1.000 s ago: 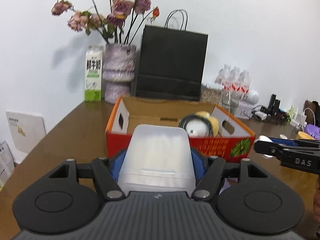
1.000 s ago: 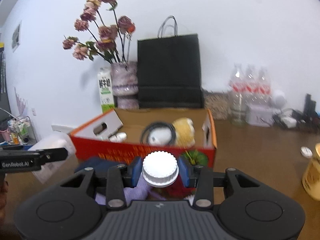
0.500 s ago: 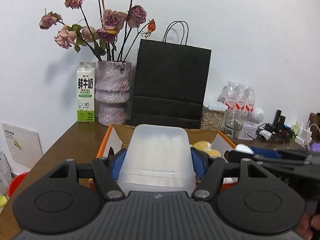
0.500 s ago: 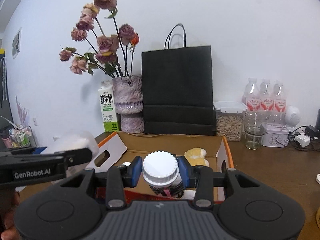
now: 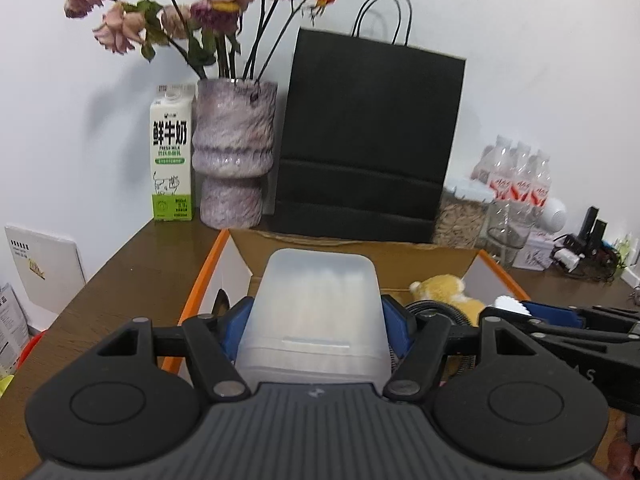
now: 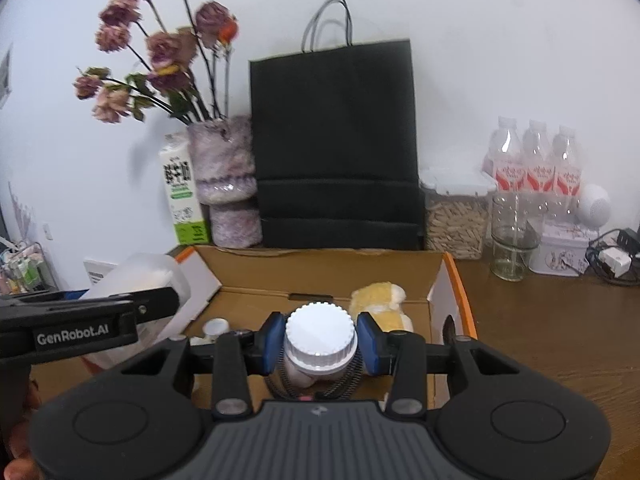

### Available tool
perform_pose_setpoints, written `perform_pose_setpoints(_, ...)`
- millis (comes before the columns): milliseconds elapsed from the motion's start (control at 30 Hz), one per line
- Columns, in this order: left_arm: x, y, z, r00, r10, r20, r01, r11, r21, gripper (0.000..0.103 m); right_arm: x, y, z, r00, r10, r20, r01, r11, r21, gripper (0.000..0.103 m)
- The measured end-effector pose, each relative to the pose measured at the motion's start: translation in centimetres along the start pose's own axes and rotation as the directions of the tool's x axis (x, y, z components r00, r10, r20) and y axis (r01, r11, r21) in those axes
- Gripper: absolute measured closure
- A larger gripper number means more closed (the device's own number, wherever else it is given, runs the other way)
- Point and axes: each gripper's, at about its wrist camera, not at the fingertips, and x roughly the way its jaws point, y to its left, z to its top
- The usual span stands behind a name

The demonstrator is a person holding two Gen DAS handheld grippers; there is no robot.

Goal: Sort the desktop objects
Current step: 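Carry the container and cap into the box and open both grippers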

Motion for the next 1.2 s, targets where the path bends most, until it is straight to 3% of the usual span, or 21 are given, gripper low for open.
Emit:
perform_pose_setpoints(400, 2.6, -0.1, -1.1, 0.998, 0.025, -0.056, -0.023, 0.999, 0.041, 0.034, 1.8, 0.2, -0.7, 0.998, -0.028, -0.058, 0.025, 0.999, -0.044, 0.064)
perform_pose_setpoints(433, 2.5, -0.1, -1.1, 0.998, 0.035, -0.055, -0.032, 0.999, 0.044, 0.031, 1.8, 0.2, -0.7, 0.997, -0.030, -0.064, 0.027, 0.998, -0.047, 0.056)
perform_pose_setpoints(467, 2.4, -0.2, -1.0, 0.998, 0.048, -0.050, -0.045, 0.998, 0.046, 0.017, 1.8, 0.2, -0.7, 0.997, -0.033, -0.072, 0.029, 0.998, -0.052, 0.048)
perform_pose_setpoints(500, 2.2, -0.2, -0.9, 0.997, 0.065, -0.038, -0.063, 0.997, 0.048, 0.003, 1.7, 0.2, -0.7, 0.996, -0.036, -0.076, 0.032, 0.998, -0.055, 0.028)
perform_pose_setpoints(533, 1.8, -0.2, -0.7, 0.997, 0.076, -0.018, -0.075, 0.996, 0.049, 0.000, 1.6, 0.2, -0.6, 0.996, -0.040, -0.075, 0.036, 0.998, -0.056, 0.013)
perform_pose_setpoints(633, 0.9, -0.2, -0.3, 0.996, 0.083, 0.021, -0.083, 0.996, 0.042, 0.000, 1.1, 0.3, -0.3, 0.996, -0.050, -0.070, 0.045, 0.996, -0.072, 0.000)
perform_pose_setpoints(1200, 0.3, 0.0, 0.0, 0.996, 0.091, 0.010, -0.091, 0.995, 0.029, 0.000, 0.1, 1.1, 0.1, 0.995, -0.062, -0.083, 0.053, 0.993, -0.109, 0.000)
